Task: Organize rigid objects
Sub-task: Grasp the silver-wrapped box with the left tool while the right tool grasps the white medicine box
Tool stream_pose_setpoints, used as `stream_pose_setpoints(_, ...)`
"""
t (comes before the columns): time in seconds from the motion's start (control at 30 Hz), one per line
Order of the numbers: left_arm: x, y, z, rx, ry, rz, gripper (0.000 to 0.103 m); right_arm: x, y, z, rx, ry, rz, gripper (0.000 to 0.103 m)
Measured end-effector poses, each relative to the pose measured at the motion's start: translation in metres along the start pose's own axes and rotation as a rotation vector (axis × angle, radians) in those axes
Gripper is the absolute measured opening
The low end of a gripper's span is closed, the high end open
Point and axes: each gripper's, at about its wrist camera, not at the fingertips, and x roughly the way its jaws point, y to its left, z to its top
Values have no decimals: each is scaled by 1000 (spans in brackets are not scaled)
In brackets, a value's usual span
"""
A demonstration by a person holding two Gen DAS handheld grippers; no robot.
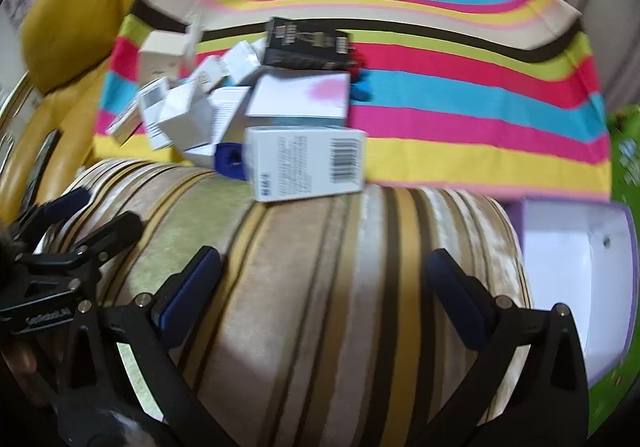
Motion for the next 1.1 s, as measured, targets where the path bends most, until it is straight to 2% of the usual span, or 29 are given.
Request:
stream_pose_setpoints(0.1,-3,1,5,-10,-16,-22,86,0,-1,8,-26,0,44,103)
stream_pose_setpoints(0.3,4,0,26,-48,-2,-59,86,4,-3,27,-86,-58,79,103)
stream_pose_setpoints(0.47,13,-5,47,-96,0,-59,85,19,-8,45,-79,-60,122,103)
stream_pose_setpoints(0.63,33,-15,61,-117,39,-39,76,33,-12,52,-68,-25,173,103)
stream_pose_setpoints(0.77,47,-20,67,-110,59,-13,72,40,-12,57,-79,-15,191,103)
stream_pose_setpoints(0.87,53,-21,69,-110,69,9,57,47,-13,59,-70,2,203,102)
stream_pose_setpoints(0.93,60,-21,69,-112,89,10,40,50,-13,59,-69,14,211,96)
stream_pose_setpoints(1.07,60,-19,68,-117,85,-2,37,52,-16,56,-58,27,227,75)
stream_pose_setpoints(1.1,57,-20,67,-113,73,-4,37,52,-17,55,-54,25,229,75)
